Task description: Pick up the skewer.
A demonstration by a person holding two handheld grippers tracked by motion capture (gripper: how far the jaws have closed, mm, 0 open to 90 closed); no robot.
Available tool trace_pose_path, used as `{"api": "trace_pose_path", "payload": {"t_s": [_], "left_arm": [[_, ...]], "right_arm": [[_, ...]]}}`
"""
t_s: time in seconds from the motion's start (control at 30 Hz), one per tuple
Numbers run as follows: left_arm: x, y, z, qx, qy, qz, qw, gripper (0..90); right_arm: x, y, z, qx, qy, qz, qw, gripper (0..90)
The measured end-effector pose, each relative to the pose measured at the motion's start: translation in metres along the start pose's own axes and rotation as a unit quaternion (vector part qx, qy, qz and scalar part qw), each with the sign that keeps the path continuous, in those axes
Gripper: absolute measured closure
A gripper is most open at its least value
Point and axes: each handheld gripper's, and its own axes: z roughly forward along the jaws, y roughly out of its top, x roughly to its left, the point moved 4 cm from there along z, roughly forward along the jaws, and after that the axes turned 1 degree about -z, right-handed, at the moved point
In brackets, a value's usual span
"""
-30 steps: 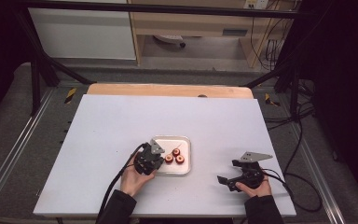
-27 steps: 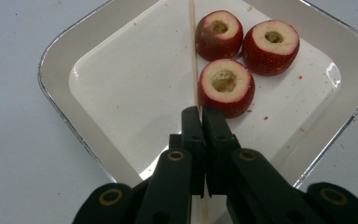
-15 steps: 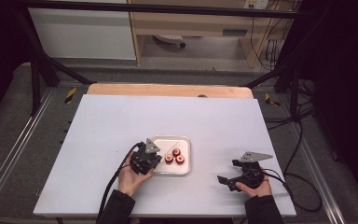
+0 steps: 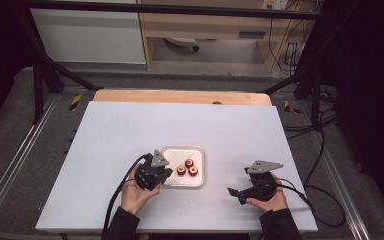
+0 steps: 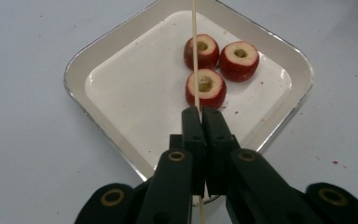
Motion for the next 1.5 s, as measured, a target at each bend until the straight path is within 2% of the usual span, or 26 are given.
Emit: {"api": "trace_pose_path", "payload": {"t_s": [0.13,0.17,0.4,0.43,0.5,0.53,0.6,0.7,0.73,0.77,0.83,0.87,0.9,0.97,1.0,1.03,1.07,1.1,1.17,1.23,1.3,1.33,1.4,1.43,1.47,1.5], "left_arm": [[-0.006,0.005,-0.001,0.003,-0.002,0.013,0.9999,88.9],[-0.009,0.006,-0.002,0.006,-0.004,0.018,0.9998,88.9],[-0.029,0.019,0.004,0.021,-0.015,0.057,0.998,88.9],[-0.033,0.021,0.006,0.024,-0.016,0.064,0.9975,88.9],[-0.038,0.024,0.008,0.032,-0.018,0.075,0.9965,88.9],[-0.042,0.025,0.01,0.036,-0.018,0.085,0.9955,88.9],[-0.047,0.028,0.012,0.042,-0.019,0.099,0.9941,88.9],[-0.054,0.031,0.014,0.049,-0.022,0.115,0.992,88.9],[-0.056,0.032,0.015,0.05,-0.022,0.117,0.9916,88.9],[-0.058,0.033,0.015,0.05,-0.025,0.12,0.9912,88.9],[-0.061,0.035,0.017,0.054,-0.03,0.126,0.9901,88.9],[-0.062,0.036,0.017,0.055,-0.03,0.128,0.9898,88.9],[-0.065,0.038,0.019,0.057,-0.035,0.131,0.9891,88.9],[-0.067,0.039,0.02,0.059,-0.035,0.137,0.9882,88.9],[-0.069,0.04,0.021,0.06,-0.037,0.138,0.9879,88.9],[-0.07,0.041,0.022,0.061,-0.038,0.141,0.9873,88.9],[-0.072,0.042,0.022,0.062,-0.039,0.146,0.9866,88.9],[-0.074,0.044,0.022,0.063,-0.043,0.148,0.986,88.9],[-0.076,0.046,0.021,0.062,-0.047,0.153,0.9852,88.9],[-0.079,0.047,0.021,0.06,-0.053,0.152,0.985,88.9],[-0.081,0.047,0.022,0.062,-0.056,0.153,0.9847,88.9],[-0.081,0.048,0.022,0.061,-0.059,0.153,0.9846,88.9],[-0.082,0.048,0.022,0.064,-0.066,0.154,0.9838,88.9],[-0.082,0.048,0.022,0.063,-0.068,0.154,0.9837,88.9],[-0.083,0.048,0.022,0.064,-0.069,0.153,0.9836,88.9],[-0.083,0.048,0.022,0.065,-0.072,0.152,0.9836,88.9]], "right_arm": [[0.004,0.006,0.002,0.007,-0.009,-0.025,0.9996,1.0],[0.007,0.009,0.002,0.014,-0.017,-0.05,0.9985,1.6],[0.017,0.019,0.005,0.025,-0.035,-0.118,0.9921,4.9],[0.021,0.023,0.006,0.033,-0.039,-0.146,0.988,6.0],[0.023,0.024,0.007,0.032,-0.039,-0.155,0.9865,7.0],[0.026,0.027,0.008,0.037,-0.043,-0.187,0.9807,9.3],[0.029,0.03,0.009,0.039,-0.045,-0.21,0.976,11.3],[0.031,0.033,0.01,0.037,-0.045,-0.227,0.972,14.6],[0.033,0.035,0.011,0.04,-0.044,-0.246,0.9674,17.4],[0.033,0.035,0.011,0.04,-0.044,-0.246,0.9674,17.4],[0.036,0.038,0.013,0.046,-0.038,-0.277,0.959,22.6],[0.036,0.038,0.013,0.046,-0.038,-0.277,0.959,22.6],[0.039,0.039,0.014,0.049,-0.032,-0.295,0.9535,26.7],[0.04,0.04,0.015,0.051,-0.03,-0.302,0.9515,28.2],[0.041,0.041,0.016,0.058,-0.025,-0.324,0.9439,31.9],[0.042,0.041,0.017,0.063,-0.023,-0.336,0.9396,33.7],[0.042,0.041,0.017,0.063,-0.023,-0.336,0.9396,33.7],[0.043,0.042,0.019,0.074,-0.017,-0.358,0.9306,37.7],[0.044,0.042,0.02,0.076,-0.016,-0.365,0.9276,39.8],[0.045,0.041,0.022,0.085,-0.01,-0.38,0.921,43.9],[0.046,0.041,0.023,0.09,-0.007,-0.402,0.9112,48.0],[0.046,0.04,0.024,0.091,-0.006,-0.425,0.9007,51.7],[0.046,0.039,0.024,0.096,-0.006,-0.44,0.8928,55.3],[0.046,0.039,0.024,0.096,-0.006,-0.44,0.8928,55.3],[0.046,0.038,0.024,0.098,-0.007,-0.449,0.8881,56.7],[0.046,0.038,0.025,0.1,-0.009,-0.466,0.8792,60.8]]}}
